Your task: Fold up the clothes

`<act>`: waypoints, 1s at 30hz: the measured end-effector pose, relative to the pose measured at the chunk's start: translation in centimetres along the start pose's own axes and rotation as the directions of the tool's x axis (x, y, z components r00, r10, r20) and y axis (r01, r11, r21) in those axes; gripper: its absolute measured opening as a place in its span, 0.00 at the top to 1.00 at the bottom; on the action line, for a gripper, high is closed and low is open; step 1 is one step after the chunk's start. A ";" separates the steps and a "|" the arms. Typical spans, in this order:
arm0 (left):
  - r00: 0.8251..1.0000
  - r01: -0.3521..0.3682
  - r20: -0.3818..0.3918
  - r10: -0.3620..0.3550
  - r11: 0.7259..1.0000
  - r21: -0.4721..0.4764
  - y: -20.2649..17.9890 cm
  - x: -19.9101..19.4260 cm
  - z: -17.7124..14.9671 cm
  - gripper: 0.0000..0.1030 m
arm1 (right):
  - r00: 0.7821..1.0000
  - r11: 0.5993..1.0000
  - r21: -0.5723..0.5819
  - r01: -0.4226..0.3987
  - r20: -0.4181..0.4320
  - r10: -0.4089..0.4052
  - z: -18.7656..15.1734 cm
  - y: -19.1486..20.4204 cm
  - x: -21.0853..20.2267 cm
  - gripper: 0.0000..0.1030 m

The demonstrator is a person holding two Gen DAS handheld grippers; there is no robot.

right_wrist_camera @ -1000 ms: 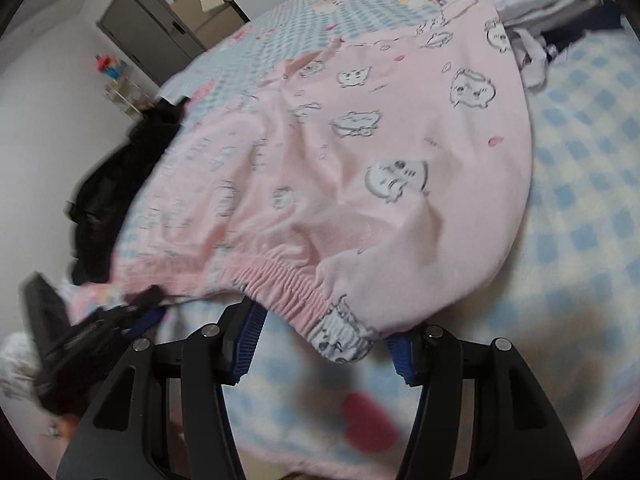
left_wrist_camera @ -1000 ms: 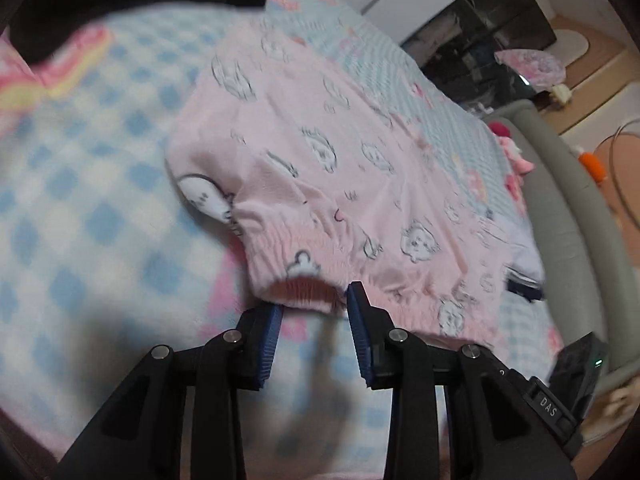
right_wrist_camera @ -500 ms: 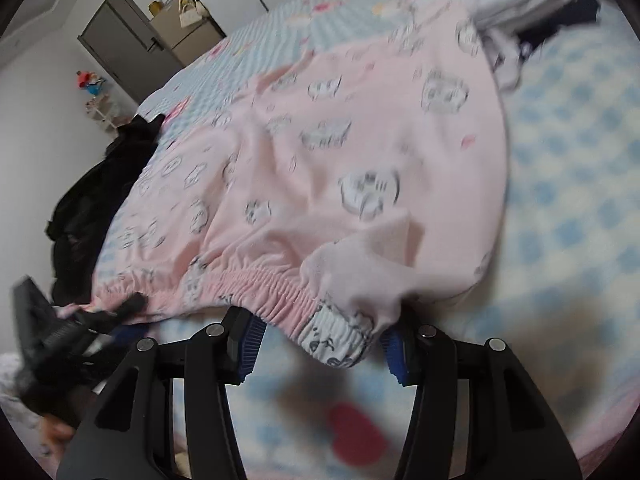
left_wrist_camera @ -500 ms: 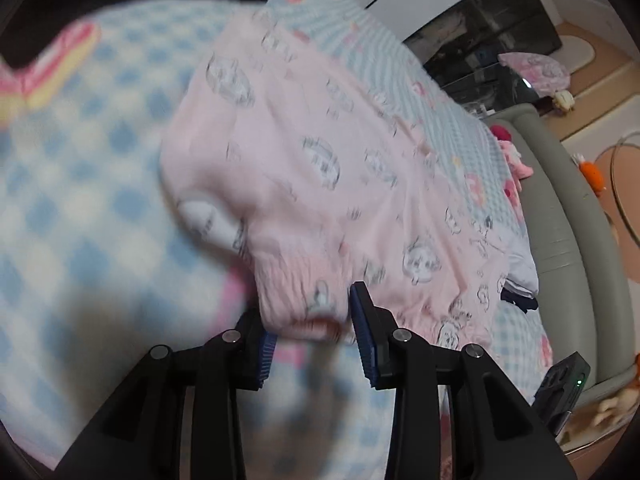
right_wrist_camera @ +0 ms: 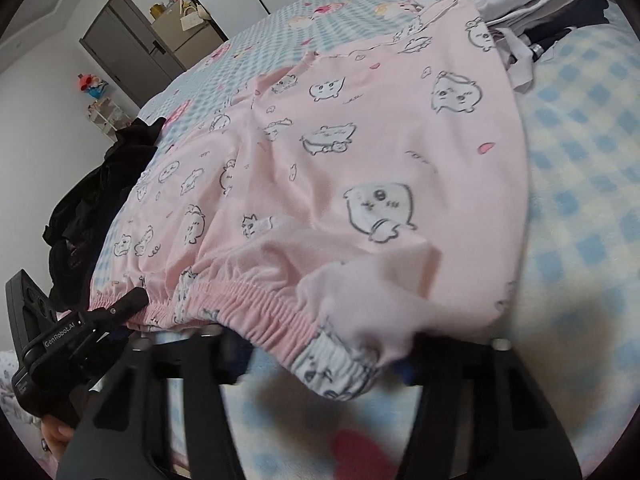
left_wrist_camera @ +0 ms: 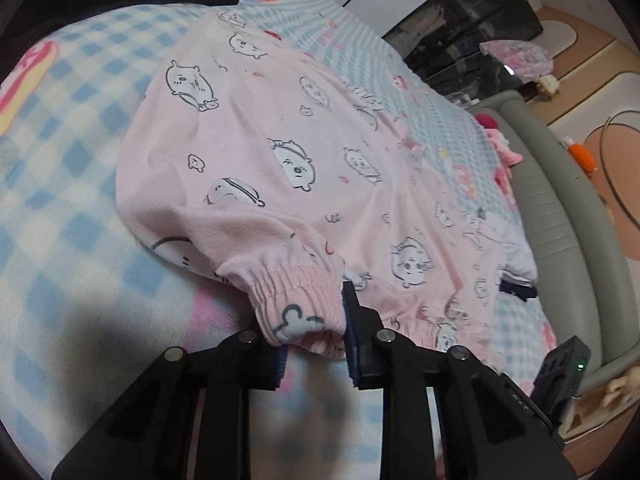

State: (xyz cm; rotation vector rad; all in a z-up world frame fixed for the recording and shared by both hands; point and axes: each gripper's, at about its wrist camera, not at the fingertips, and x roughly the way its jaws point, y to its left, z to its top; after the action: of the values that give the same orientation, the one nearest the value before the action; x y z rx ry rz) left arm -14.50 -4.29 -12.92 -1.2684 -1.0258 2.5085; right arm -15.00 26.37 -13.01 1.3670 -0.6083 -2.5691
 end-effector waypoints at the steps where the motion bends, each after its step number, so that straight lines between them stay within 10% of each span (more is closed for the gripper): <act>1: 1.000 0.009 0.000 -0.009 1.000 0.001 -0.1 -0.2 0.0 0.78 | 1.000 1.000 0.009 -0.006 0.001 0.006 0.0 -0.2 -0.2 0.65; 16: 0.994 0.078 -0.061 -0.089 0.984 -0.158 2.4 -0.7 -2.3 0.73 | 0.994 0.992 0.093 -0.090 -0.057 0.095 -0.9 -0.3 -0.3 0.72; 23: 0.992 0.079 -0.101 -0.080 0.997 -0.013 1.1 -1.4 -3.6 0.69 | 0.990 0.974 0.182 -0.135 -0.025 0.142 0.2 -1.7 0.1 0.64; 30: 0.987 -0.076 -0.118 0.107 0.968 0.239 -3.0 0.9 -3.7 0.65 | 0.987 0.969 0.197 -0.149 -0.028 0.158 0.3 -1.7 0.5 0.58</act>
State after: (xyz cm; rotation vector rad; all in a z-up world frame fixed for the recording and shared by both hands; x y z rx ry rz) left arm -12.73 0.22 -13.10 -1.4119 -0.6348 2.4838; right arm -15.43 27.80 -13.95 1.3684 -0.9402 -2.4038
